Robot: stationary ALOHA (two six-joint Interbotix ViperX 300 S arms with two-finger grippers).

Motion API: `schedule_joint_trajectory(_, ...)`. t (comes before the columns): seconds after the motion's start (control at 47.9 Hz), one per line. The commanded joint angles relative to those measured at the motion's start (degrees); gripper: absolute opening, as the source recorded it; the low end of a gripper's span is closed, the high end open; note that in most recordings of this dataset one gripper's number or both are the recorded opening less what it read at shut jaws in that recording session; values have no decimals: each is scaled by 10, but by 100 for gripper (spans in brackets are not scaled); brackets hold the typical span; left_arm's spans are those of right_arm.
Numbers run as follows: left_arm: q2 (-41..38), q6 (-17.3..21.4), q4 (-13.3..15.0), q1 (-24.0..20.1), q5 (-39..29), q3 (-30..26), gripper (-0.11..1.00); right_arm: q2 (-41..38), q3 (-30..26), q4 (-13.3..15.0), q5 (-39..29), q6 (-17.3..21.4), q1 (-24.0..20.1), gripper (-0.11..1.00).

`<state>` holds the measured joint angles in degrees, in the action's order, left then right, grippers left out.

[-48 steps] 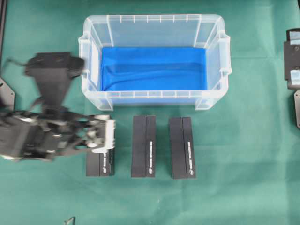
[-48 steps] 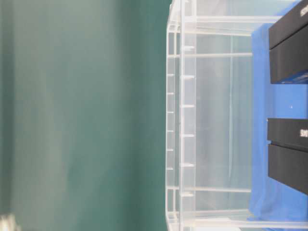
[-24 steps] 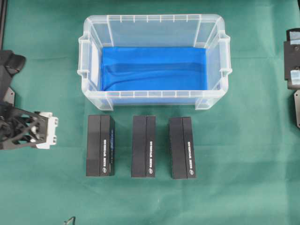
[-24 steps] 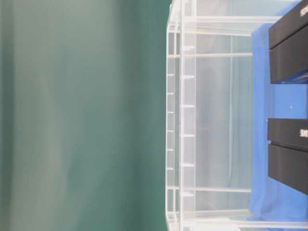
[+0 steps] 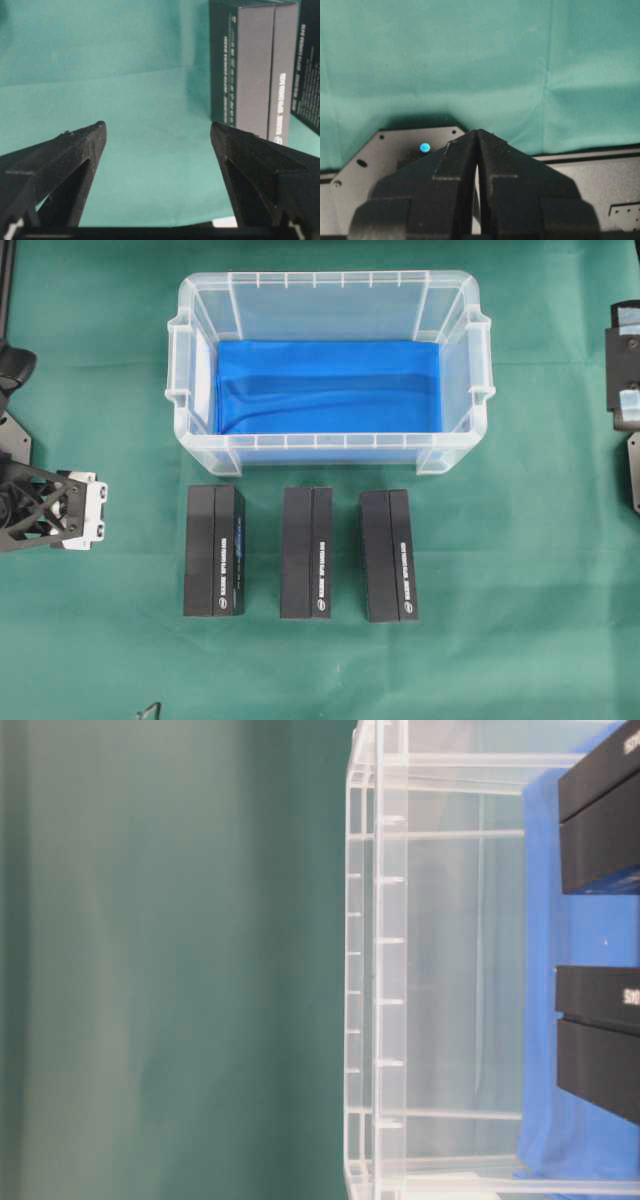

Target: Take the box out of the case with the left arm.

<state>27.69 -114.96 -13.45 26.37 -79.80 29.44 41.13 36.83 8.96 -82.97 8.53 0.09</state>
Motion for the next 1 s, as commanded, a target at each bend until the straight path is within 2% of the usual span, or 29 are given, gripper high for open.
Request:
schedule_joint_trajectory(0.0,3,0,-7,-9,-3,-13,79,1,-5,-1,0,0,1,2)
schedule_joint_trajectory(0.209,23,14,-7,-61,-7,-3,79,1,-5,-1,1,0,1,2)
schedule_joint_trajectory(0.292,33,32,-8,-86,-7,4,79,1,-5,-1,0,0,1,2)
schedule_joint_trajectory(0.647,79,166,-7,-206,-12,27,78,1,-5,-1,0,0,1,2)
schedule_joint_trajectory(0.981,85,259,-7,-295,-8,28,79,1,-5,-1,1,1,1,2)
